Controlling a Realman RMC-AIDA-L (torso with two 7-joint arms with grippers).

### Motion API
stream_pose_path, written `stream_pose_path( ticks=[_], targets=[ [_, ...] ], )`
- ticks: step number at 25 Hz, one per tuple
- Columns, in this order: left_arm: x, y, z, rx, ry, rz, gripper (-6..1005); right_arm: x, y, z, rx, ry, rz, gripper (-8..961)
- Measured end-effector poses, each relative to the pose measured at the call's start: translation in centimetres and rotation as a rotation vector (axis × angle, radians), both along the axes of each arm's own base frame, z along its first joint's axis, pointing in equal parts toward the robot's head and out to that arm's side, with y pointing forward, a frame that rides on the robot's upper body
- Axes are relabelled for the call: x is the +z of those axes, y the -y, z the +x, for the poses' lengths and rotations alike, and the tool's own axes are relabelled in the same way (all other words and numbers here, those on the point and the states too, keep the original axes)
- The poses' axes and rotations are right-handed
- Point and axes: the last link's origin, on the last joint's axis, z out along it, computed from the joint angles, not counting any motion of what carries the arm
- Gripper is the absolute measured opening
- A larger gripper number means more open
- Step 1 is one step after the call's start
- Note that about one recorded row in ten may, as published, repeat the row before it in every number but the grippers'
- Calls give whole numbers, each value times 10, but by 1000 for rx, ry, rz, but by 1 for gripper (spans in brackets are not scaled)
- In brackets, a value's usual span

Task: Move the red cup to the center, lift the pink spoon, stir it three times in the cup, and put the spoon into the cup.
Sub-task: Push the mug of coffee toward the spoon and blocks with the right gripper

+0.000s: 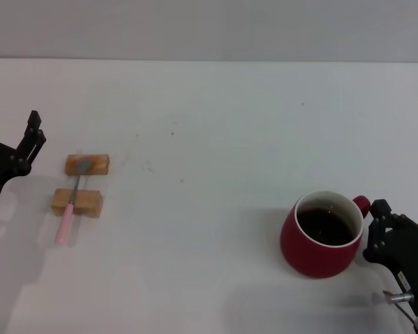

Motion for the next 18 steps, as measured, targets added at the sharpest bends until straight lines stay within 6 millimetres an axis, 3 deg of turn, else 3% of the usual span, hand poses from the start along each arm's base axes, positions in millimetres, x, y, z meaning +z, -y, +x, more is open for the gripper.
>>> stream_pose_path(
  ticks=[9, 18],
  targets=[
    [0, -1, 1, -4, 0, -1, 842, 0, -7, 1, 8, 20, -8, -1],
    [0, -1, 1, -3, 0, -1, 842, -4, 9, -5, -11, -36, -1, -1]
  ],
)
